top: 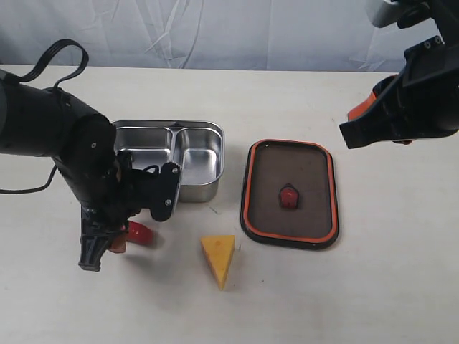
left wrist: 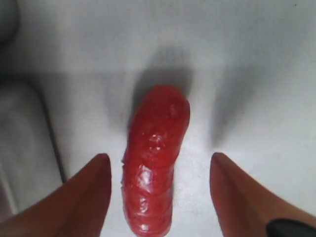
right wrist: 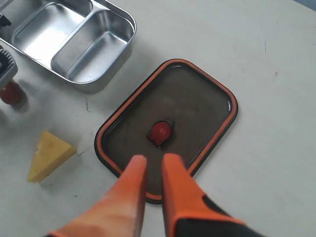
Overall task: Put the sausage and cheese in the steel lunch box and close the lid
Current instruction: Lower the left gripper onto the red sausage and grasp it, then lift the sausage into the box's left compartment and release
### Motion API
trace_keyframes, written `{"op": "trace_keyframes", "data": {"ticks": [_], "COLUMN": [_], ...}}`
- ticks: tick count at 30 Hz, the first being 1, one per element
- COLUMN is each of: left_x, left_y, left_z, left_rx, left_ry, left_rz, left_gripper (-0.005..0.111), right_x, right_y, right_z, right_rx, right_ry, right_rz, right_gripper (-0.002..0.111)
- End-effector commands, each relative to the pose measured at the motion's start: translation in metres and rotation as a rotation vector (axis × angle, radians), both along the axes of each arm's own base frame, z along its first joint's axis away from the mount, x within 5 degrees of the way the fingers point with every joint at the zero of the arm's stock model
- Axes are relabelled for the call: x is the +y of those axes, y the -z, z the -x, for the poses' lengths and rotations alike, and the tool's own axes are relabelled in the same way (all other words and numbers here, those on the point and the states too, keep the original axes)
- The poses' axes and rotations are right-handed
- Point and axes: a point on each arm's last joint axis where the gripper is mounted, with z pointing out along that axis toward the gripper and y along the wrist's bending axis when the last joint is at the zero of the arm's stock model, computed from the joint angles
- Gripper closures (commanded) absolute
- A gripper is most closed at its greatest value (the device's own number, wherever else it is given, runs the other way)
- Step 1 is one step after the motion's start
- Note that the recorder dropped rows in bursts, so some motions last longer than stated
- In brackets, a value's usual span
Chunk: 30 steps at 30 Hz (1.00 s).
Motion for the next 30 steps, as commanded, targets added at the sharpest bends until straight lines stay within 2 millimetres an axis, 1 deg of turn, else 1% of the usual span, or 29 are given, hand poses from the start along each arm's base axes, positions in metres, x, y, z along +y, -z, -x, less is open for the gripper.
{"op": "trace_keyframes", "data": {"ticks": [1, 6, 10, 12, 15, 19, 22, 23, 24, 26, 27, 28, 29, 30], "left_x": [0.001, 0.001, 0.001, 0.001, 0.001, 0.002, 0.003, 0.004, 0.005, 0.006, 0.007, 0.006, 0.006, 0.005], "left_y": [0.007, 0.015, 0.014, 0.014, 0.015, 0.015, 0.015, 0.013, 0.011, 0.001, -0.009, -0.016, -0.028, -0.035], "left_z": [0.000, 0.000, 0.000, 0.000, 0.001, 0.002, 0.004, 0.005, 0.007, 0.009, 0.010, 0.011, 0.017, 0.019], "left_rx": [0.018, 0.040, 0.042, 0.044, 0.052, 0.064, 0.085, 0.099, 0.110, 0.096, 0.072, 0.069, 0.078, 0.079], "left_ry": [0.001, 0.001, 0.001, -0.001, -0.001, -0.004, -0.012, -0.015, -0.024, -0.080, -0.120, -0.145, -0.178, -0.193], "left_rz": [-0.016, -0.030, -0.031, -0.031, -0.037, -0.043, -0.050, -0.061, -0.069, -0.055, -0.031, -0.009, 0.034, 0.059], "left_gripper": [0.050, 0.050, 0.050, 0.053, 0.063, 0.086, 0.100, 0.107, 0.107, 0.107, 0.107, 0.107, 0.107, 0.107], "right_x": [-0.001, -0.001, -0.001, -0.002, -0.002, -0.002, -0.002, -0.002, -0.002, -0.002, -0.002, -0.002, -0.002, -0.002], "right_y": [-0.001, -0.001, -0.001, -0.001, -0.001, -0.001, -0.001, -0.001, -0.001, -0.001, -0.001, -0.001, -0.001, -0.001], "right_z": [0.000, 0.000, 0.000, 0.000, 0.000, 0.000, 0.000, 0.000, 0.000, 0.000, 0.000, 0.000, 0.000, 0.000], "right_rx": [-0.006, -0.006, -0.006, -0.011, -0.011, -0.014, -0.015, -0.016, -0.016, -0.016, -0.016, -0.016, -0.016, -0.016], "right_ry": [0.004, 0.004, 0.004, 0.004, 0.004, 0.004, 0.004, 0.003, 0.003, 0.003, 0.003, 0.003, 0.003, 0.003], "right_rz": [-0.005, -0.005, -0.005, -0.004, -0.004, 0.001, 0.003, 0.004, 0.004, 0.004, 0.004, 0.004, 0.004, 0.004], "right_gripper": [0.094, 0.094, 0.094, 0.094, 0.094, 0.094, 0.094, 0.094, 0.094, 0.094, 0.094, 0.094, 0.094, 0.094]}}
